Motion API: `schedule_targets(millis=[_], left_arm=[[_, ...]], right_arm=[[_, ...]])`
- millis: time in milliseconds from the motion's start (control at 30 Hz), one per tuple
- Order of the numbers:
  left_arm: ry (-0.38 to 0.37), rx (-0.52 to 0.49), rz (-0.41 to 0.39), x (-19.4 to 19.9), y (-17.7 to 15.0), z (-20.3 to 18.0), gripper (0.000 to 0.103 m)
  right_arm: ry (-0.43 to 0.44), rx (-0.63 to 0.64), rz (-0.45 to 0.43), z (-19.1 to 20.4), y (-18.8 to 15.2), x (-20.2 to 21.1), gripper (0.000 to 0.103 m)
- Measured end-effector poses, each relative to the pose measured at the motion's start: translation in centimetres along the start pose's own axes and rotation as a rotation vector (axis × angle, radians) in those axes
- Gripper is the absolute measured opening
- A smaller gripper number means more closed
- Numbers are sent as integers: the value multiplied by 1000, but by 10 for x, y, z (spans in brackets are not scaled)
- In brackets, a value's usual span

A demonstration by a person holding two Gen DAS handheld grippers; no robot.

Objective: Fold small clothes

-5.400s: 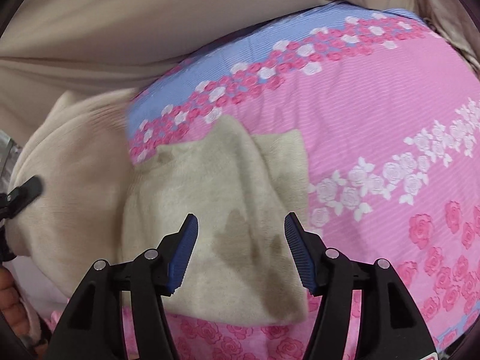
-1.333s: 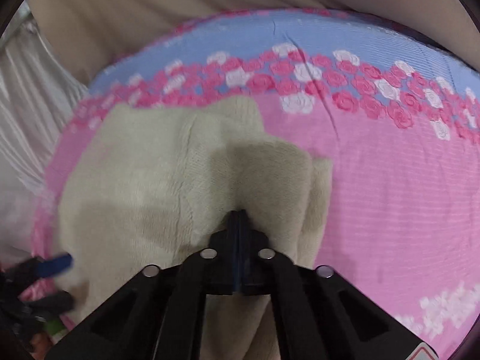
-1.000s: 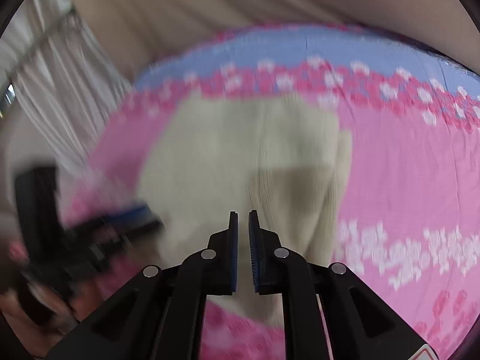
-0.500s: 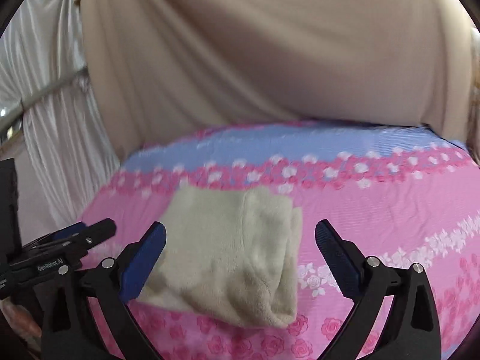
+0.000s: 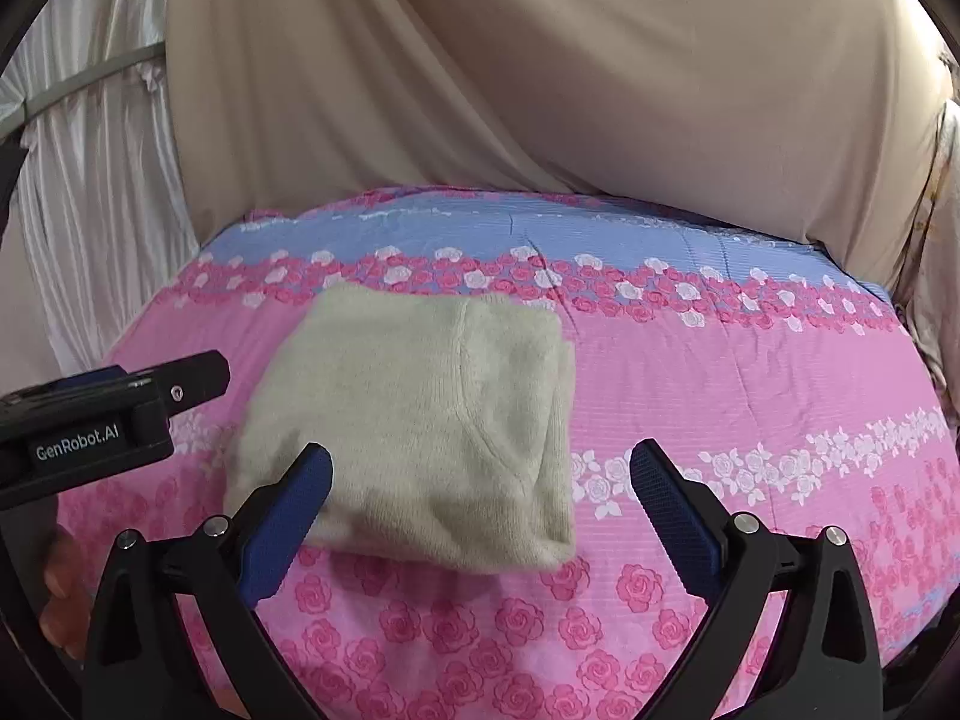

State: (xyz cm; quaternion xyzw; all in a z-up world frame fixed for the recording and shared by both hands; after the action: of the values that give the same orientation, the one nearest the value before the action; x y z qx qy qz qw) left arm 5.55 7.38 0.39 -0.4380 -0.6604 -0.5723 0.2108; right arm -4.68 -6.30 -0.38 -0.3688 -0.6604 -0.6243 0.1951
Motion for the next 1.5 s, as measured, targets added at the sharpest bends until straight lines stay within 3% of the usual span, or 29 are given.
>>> schedule_targets(millis=[900,1500], left_arm=[[122,-33,18,-2,-18,7,98],[129,-44,28,-9,-18,8,97]], right_arm=[[13,-50,92,-1,-11,-15,98],[24,-26,119,5,-9,-26,98]])
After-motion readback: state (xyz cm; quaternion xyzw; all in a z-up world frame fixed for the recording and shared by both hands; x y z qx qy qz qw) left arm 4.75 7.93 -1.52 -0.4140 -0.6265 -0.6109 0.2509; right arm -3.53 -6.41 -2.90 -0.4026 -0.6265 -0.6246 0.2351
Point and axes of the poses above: each gripper's, at about its wrist camera, not at the fingertips, and x roughly against the way its jaws point, z to its left, y to its top, the point moved 4 cm from there along -x, roughly the way its jaws point, and after that the axes turned 12 degrees about x, right-handed, at the moved point
